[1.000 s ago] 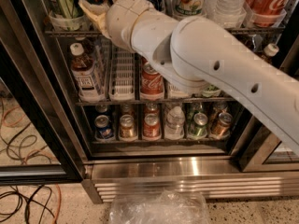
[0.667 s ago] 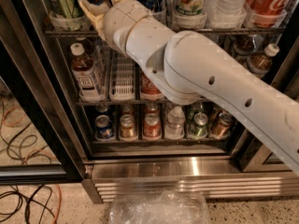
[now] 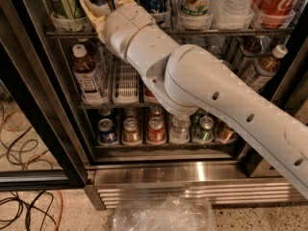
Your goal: Pick redbull can from top shelf of fridge
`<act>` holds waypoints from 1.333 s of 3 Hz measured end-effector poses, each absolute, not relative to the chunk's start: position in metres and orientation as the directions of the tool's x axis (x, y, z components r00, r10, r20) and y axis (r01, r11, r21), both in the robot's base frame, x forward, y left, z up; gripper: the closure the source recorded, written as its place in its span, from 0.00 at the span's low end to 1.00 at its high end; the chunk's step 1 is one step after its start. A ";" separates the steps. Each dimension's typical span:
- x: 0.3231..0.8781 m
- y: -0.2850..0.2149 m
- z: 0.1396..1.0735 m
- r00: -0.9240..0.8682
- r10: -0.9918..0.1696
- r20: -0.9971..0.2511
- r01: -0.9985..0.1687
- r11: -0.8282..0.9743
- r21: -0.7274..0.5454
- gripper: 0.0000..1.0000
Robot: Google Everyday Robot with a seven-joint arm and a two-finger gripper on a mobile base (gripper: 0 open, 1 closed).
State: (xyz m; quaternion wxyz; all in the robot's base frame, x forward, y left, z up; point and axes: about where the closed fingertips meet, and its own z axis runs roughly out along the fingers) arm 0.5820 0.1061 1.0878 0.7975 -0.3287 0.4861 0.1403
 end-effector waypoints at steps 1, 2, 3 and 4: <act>0.577 0.101 1.094 0.515 -0.096 -0.852 -0.559 0.716 -0.418 1.00; 0.561 0.102 1.103 0.543 -0.081 -0.836 -0.587 0.675 -0.447 1.00; 0.536 0.108 1.121 0.583 -0.075 -0.809 -0.613 0.613 -0.498 1.00; 0.509 0.107 1.135 0.610 -0.101 -0.786 -0.620 0.556 -0.553 1.00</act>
Offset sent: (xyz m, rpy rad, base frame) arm -0.0390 -0.0078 0.0247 -0.0603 -0.0857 0.1576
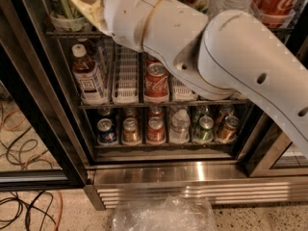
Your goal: Pick redbull can from top shelf of fridge
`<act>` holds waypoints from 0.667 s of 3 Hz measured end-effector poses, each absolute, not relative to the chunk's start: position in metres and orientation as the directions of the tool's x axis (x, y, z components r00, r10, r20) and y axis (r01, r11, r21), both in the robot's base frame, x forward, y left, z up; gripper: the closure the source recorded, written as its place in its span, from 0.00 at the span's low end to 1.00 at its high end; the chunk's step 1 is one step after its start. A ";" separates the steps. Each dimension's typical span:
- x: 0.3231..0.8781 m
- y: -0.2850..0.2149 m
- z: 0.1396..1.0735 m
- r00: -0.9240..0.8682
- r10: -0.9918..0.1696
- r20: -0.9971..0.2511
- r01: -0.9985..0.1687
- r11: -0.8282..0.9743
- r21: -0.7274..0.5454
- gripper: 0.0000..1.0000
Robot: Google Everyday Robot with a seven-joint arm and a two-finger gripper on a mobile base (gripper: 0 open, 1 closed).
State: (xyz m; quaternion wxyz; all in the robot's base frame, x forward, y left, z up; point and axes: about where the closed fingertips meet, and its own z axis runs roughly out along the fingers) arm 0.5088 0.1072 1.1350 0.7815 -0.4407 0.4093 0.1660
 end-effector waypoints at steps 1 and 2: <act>0.482 0.090 1.131 0.574 -0.188 -0.797 -0.645 0.495 -0.582 1.00; 0.466 0.058 1.123 0.506 -0.360 -0.784 -0.652 0.435 -0.621 1.00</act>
Offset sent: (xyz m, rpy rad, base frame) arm -0.0552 -0.1180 -0.0365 -0.5193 0.2304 -0.1927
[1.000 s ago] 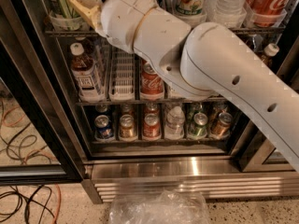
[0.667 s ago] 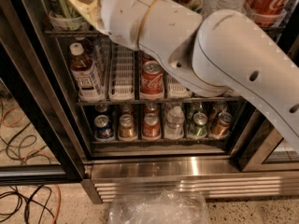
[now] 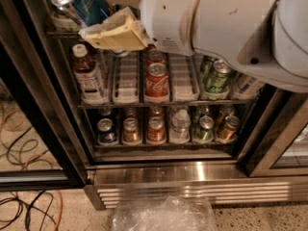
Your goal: Pick redbull can from top shelf of fridge
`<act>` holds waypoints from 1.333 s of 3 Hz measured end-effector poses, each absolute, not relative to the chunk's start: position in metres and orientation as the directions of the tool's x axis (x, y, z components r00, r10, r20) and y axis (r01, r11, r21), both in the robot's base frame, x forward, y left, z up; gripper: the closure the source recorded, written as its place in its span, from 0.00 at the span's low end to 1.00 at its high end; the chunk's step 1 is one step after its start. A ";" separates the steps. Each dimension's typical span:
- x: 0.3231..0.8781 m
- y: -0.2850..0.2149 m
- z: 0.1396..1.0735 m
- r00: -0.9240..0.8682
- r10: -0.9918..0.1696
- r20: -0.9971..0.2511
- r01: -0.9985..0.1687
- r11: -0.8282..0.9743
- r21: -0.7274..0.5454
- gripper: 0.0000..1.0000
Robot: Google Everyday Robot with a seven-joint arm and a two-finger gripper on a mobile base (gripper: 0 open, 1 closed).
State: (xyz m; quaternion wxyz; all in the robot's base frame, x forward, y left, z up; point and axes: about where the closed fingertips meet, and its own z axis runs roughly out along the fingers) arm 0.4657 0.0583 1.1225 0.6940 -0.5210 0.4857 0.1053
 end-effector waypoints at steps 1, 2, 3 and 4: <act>0.459 0.061 1.118 0.496 -0.392 -0.775 -0.664 0.403 -0.629 1.00; 0.459 0.061 1.118 0.496 -0.392 -0.775 -0.664 0.403 -0.629 1.00; 0.447 0.061 1.107 0.484 -0.400 -0.778 -0.696 0.362 -0.620 1.00; 0.417 0.055 1.081 0.447 -0.411 -0.794 -0.755 0.303 -0.582 1.00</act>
Offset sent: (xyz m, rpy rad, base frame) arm -0.0068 0.0004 -0.0069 -0.0486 0.0221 0.0056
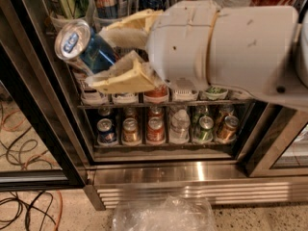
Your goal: Pick redbull can from top shelf of fridge
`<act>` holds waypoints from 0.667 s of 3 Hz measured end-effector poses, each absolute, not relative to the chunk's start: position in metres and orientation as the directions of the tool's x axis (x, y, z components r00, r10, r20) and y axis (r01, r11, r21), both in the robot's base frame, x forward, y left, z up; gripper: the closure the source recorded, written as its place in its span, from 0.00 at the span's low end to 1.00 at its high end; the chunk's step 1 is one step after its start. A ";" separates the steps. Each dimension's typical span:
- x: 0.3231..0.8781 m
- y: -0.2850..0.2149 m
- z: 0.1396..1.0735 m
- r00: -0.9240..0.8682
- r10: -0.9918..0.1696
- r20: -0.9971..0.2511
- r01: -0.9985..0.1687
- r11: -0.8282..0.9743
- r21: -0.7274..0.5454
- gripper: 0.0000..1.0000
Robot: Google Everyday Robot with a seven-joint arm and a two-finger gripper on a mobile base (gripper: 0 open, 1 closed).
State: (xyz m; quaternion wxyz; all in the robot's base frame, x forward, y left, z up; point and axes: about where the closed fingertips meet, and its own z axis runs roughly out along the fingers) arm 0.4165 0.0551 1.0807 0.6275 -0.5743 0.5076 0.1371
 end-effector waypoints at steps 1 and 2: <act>0.397 0.038 1.048 0.374 -0.462 -0.804 -0.789 0.297 -0.538 1.00; 0.396 0.040 1.050 0.376 -0.472 -0.797 -0.785 0.295 -0.545 1.00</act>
Offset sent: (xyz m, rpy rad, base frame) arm -0.0172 -0.0153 -0.0292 -0.0439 0.0679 -0.0246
